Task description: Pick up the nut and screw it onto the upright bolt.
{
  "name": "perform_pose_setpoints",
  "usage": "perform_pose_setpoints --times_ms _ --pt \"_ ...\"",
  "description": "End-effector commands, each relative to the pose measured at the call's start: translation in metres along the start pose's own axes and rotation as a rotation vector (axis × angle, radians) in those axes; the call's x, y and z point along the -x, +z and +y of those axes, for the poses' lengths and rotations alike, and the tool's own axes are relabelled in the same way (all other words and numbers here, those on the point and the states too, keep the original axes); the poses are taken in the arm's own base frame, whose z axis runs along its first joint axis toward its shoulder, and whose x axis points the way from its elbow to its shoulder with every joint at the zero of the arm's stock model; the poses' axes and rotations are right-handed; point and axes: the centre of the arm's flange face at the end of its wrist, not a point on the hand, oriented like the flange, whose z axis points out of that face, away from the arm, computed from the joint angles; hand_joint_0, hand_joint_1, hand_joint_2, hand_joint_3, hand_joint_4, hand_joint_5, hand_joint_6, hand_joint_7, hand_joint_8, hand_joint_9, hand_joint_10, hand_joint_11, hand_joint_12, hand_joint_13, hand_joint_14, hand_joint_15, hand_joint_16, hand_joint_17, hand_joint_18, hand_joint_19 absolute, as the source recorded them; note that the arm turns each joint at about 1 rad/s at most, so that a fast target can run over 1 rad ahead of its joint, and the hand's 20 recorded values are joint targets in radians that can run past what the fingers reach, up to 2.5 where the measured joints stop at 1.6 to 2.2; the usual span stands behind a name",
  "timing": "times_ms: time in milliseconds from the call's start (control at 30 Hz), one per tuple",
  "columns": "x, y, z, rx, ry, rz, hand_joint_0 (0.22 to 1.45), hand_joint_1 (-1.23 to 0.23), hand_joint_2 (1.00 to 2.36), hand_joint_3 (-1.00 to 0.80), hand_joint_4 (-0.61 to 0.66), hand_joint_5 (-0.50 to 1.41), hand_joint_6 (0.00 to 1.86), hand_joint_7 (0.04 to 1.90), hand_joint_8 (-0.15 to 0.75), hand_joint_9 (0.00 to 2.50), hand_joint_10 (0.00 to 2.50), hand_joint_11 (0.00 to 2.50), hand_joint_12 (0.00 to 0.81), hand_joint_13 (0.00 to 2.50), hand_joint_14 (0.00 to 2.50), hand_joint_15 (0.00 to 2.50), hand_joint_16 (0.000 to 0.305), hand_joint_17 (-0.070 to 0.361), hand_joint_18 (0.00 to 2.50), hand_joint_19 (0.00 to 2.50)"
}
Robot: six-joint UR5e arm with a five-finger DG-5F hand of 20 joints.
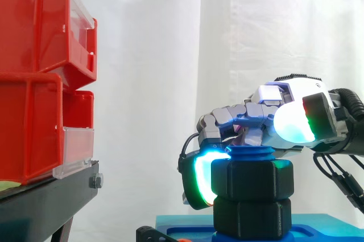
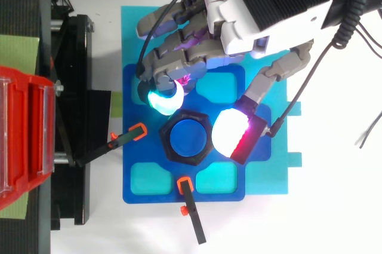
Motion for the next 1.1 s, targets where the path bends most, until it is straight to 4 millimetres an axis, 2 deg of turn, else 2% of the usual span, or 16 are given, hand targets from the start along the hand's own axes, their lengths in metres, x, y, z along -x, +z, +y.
perform_pose_setpoints --times_ms 0,233,533,967,1067 --pt "0.0007 0.0 0.0003 0.002 -0.001 -0.001 0.5 -0.25 1.0 -0.5 0.12 0.02 0.5 1.33 0.227 1.08 0.0 0.0 0.187 0.67 0.0 0.0 0.015 0.034 0.31 0.0" --pt "0.0 0.0006 0.0011 0.003 0.0 0.001 0.49 -0.26 1.0 -0.5 0.21 -0.03 0.5 1.19 0.223 0.97 0.0 0.0 0.21 0.59 0.0 0.0 0.018 0.041 0.23 0.0" --pt "0.001 0.0022 0.0018 0.005 -0.004 -0.005 0.49 -0.27 1.0 -0.5 0.23 -0.05 0.5 1.12 0.228 0.94 0.0 0.0 0.217 0.57 0.0 0.0 0.02 0.044 0.21 0.0" --pt "0.0007 0.0 0.0002 0.001 -0.001 -0.001 0.47 -0.25 1.0 -0.5 0.25 -0.11 0.5 1.04 0.233 0.74 0.0 0.0 0.261 0.43 0.0 0.0 0.027 0.06 0.08 0.0" --pt "0.0038 0.0005 0.0001 0.003 -0.004 -0.005 0.47 -0.26 1.0 -0.5 0.24 -0.13 0.5 0.96 0.231 0.71 0.0 0.0 0.265 0.42 0.0 0.0 0.027 0.06 0.07 0.0"
